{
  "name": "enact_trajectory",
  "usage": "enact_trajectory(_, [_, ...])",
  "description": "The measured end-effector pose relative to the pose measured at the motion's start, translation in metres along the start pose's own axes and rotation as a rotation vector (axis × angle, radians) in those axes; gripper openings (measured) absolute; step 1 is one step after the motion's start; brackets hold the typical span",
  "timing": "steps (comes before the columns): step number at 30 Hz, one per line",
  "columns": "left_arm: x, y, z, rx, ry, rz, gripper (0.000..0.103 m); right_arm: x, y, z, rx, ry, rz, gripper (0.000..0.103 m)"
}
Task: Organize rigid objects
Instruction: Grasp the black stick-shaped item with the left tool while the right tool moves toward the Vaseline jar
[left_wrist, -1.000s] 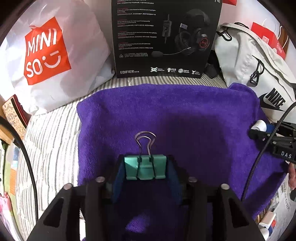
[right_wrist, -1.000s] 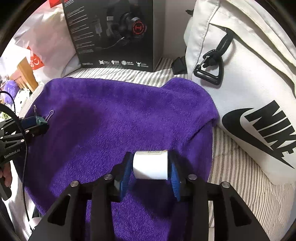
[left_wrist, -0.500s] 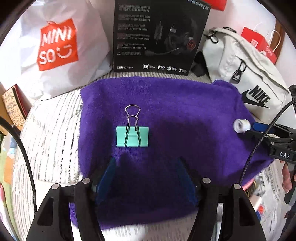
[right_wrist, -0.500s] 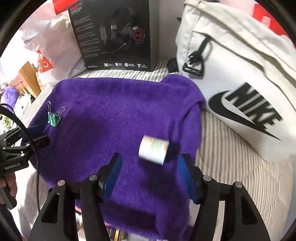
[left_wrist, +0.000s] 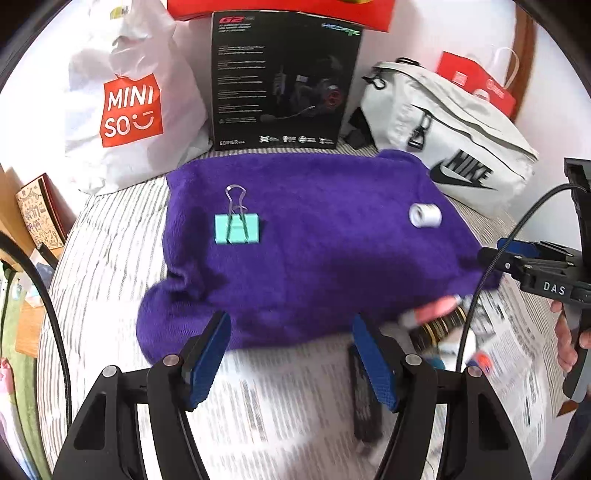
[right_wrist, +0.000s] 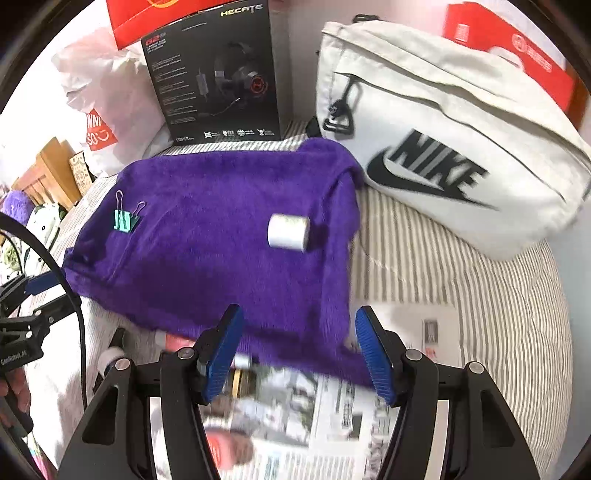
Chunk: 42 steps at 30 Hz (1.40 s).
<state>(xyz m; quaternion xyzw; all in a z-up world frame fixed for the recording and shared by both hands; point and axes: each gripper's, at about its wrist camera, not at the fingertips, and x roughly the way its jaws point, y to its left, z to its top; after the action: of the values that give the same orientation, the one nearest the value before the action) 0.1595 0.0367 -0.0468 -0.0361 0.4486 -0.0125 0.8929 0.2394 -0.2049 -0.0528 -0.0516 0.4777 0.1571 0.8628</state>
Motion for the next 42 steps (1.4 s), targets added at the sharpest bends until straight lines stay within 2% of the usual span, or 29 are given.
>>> enact_trajectory(10, [-0.002,-0.031,-0.044,0.052,0.037,-0.051,0.067,-0.034,-0.002,-0.055,0.038,-0.023,0.011,0.063])
enact_trajectory(14, [0.003,-0.039,-0.05,0.09,0.049,-0.034,0.067,-0.045,0.0,-0.069,0.032,-0.036,0.022,0.063])
enact_trajectory(19, [0.014,-0.044,-0.053,0.139,0.069,0.045,0.067,-0.046,0.0,-0.083,0.022,-0.033,0.011,0.063])
enact_trajectory(22, [0.021,-0.044,-0.052,0.135,0.078,0.04,0.066,-0.042,-0.003,-0.087,0.026,-0.023,0.01,0.063])
enact_trajectory(24, [0.025,-0.046,-0.051,0.141,0.079,0.044,0.06,-0.04,-0.004,-0.087,0.032,-0.018,0.014,0.063])
enact_trajectory(26, [0.029,-0.048,-0.051,0.145,0.082,0.036,0.043,-0.038,-0.004,-0.089,0.034,-0.013,0.014,0.063])
enact_trajectory(29, [0.029,-0.049,-0.05,0.141,0.074,0.017,0.034,-0.036,-0.004,-0.091,0.027,-0.006,0.01,0.063])
enact_trajectory(32, [0.029,-0.049,-0.051,0.149,0.064,-0.004,0.016,-0.034,-0.005,-0.093,0.035,-0.002,0.014,0.063])
enact_trajectory(35, [0.028,-0.047,-0.051,0.143,0.064,-0.012,0.012,-0.032,-0.005,-0.094,0.04,0.005,0.021,0.063])
enact_trajectory(42, [0.03,-0.036,-0.048,0.124,0.059,-0.002,0.012,-0.031,0.006,-0.1,0.025,0.014,0.054,0.063])
